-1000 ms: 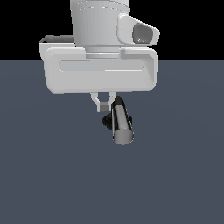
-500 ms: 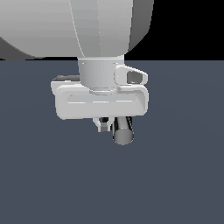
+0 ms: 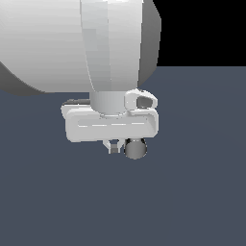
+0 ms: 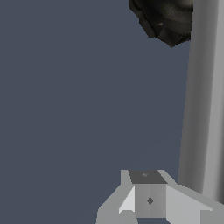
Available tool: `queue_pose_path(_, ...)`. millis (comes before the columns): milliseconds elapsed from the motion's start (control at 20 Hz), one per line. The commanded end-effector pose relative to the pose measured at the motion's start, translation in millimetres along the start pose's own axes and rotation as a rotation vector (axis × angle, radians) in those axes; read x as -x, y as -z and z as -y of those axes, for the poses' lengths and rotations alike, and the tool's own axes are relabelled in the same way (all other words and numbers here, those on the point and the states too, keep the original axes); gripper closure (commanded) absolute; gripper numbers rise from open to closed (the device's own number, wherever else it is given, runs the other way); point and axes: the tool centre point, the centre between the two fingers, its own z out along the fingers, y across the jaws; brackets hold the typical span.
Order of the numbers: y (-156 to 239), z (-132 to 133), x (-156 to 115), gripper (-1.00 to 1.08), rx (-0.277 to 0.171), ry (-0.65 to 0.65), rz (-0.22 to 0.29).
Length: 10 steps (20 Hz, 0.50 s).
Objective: Turn on the faucet by rotating a designated handle.
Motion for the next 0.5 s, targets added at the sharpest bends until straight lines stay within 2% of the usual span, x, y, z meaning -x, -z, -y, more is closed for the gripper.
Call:
queue_pose_path(0,-3.4,0.0,-1.5,1.08,0.0,0.001,0.0)
queue_pose_path(350,-4.4,0.0,-1.8,1.08,0.0,0.001,0.0)
queue_pose_path(450,-4.4,-9.5,-2.5,1.08,0.0,0.001,0.0)
